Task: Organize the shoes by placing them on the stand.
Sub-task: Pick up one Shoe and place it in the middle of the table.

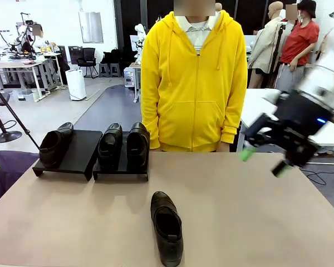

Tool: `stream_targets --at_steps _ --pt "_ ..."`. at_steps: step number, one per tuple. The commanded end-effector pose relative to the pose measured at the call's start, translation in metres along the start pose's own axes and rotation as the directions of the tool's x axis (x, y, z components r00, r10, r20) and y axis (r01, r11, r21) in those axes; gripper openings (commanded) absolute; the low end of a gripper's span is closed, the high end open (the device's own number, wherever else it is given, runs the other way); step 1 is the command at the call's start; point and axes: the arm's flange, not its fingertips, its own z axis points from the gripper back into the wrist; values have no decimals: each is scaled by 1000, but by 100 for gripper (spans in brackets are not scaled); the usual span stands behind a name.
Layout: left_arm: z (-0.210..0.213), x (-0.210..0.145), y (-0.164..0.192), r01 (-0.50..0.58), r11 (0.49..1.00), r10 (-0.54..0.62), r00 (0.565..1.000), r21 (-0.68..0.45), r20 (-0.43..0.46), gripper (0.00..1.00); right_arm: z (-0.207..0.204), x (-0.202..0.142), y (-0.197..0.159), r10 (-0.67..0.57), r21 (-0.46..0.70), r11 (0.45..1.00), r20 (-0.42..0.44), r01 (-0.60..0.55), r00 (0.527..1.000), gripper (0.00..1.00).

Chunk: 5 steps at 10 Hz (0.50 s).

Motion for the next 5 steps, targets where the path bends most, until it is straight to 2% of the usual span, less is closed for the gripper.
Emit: stream_targets --at_steps 1,2,4,5 --pt "1 -1 2 -2 1000 2 1000 6 -7 100 22 -38 -47 17 144 989 101 -32 995 100" --pt "1 -1 2 -2 1000 2 1000 6 -7 100 27 -47 -68 20 165 986 103 -37 994 100" --pt "1 -1 2 -2 1000 2 1000 6 -7 100 19 -32 -101 83 104 991 -1 -82 997 100" --pt "1 -1 2 -2 1000 2 1000 6 -7 100 38 -46 -68 0 140 990 95 -13 996 100"
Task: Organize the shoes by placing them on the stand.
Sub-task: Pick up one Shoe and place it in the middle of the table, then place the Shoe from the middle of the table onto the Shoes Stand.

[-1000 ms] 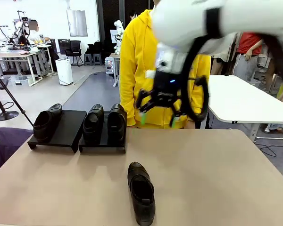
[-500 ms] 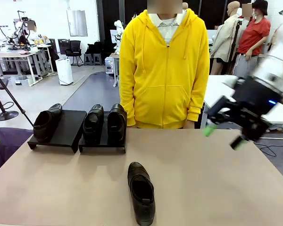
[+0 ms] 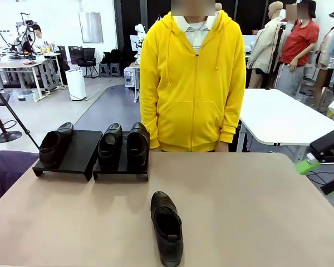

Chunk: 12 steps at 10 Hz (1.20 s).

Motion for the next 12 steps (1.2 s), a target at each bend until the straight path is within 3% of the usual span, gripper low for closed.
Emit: stream_targets --at_steps 1,10,11,12 --pt "1 -1 2 -2 1000 2 1000 6 -6 100 0 -3 19 -11 -1 1000 35 11 999 100" --pt "0 0 0 0 1000 0 1000 0 0 100 0 -3 19 -11 -1 1000 35 11 999 100" --pt "-10 18 -33 -96 994 96 995 -44 -18 100 0 -3 19 -11 -1 1000 35 11 999 100" --pt "-29 34 -73 -37 993 31 998 -111 -52 100 0 -3 19 -11 -1 1000 35 11 999 100"
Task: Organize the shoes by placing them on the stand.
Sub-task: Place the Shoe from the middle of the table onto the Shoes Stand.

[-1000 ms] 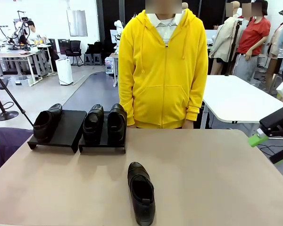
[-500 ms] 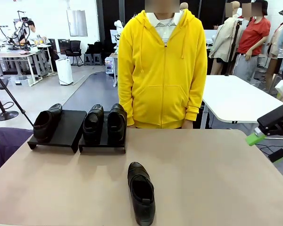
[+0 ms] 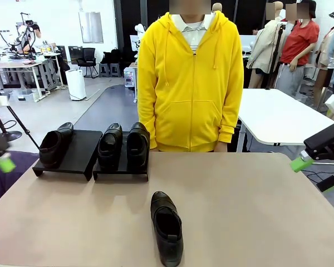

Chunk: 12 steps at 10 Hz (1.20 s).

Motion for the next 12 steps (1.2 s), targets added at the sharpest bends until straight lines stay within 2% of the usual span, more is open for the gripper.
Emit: stream_targets --at_steps 1,3,4,6,8,9,10,12 --pt "-45 38 -85 -91 993 88 995 -71 -45 100 2 0 4 -12 24 1000 5 12 1000 100" --pt "-114 66 -170 -77 997 77 997 -16 -23 100 2 0 4 -12 24 1000 5 12 1000 100" --pt "-137 76 -198 -83 996 82 995 26 48 100 2 0 4 -12 24 1000 5 12 1000 100" --pt "-194 94 -253 -141 988 139 990 64 33 100 2 0 4 -12 24 1000 5 12 1000 100" --pt "-218 102 -268 -148 983 145 989 111 40 100 2 0 4 -12 24 1000 5 12 1000 100" --pt "-211 105 -265 -140 981 137 990 134 38 100 2 0 4 -12 24 1000 5 12 1000 100" --pt "-223 91 -263 -116 990 113 993 74 44 100 2 0 4 -12 24 1000 5 12 1000 100" --pt "-223 91 -263 -116 990 113 993 74 44 100 2 0 4 -12 24 1000 5 12 1000 100"
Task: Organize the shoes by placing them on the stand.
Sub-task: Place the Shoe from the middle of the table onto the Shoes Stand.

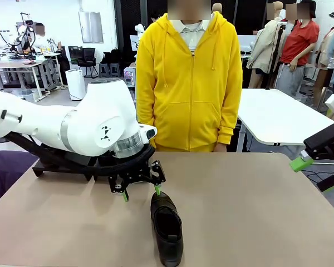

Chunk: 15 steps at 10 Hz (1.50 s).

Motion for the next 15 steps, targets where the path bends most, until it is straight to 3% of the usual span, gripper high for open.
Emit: stream_targets --at_steps 1,2,4,6,11,15 --pt "-1 3 3 -7 1000 7 1000 4 0 100 2 0 4 -13 26 1000 2 13 1000 100" --pt "-1 9 6 -28 999 27 999 -23 -19 100 2 0 4 -13 26 1000 2 13 1000 100" --pt "-21 -1 0 -119 993 118 992 7 54 100 2 0 4 -13 26 1000 2 13 1000 100" --pt "-39 -7 -1 -126 992 125 991 13 46 100 2 0 4 -13 26 1000 2 13 1000 100" --pt "-87 -11 -23 -42 998 46 995 56 -84 100 2 0 4 -13 26 1000 2 13 1000 100" --pt "-95 -10 -29 -40 995 48 995 92 -84 100 2 0 4 -13 26 1000 2 13 1000 100"
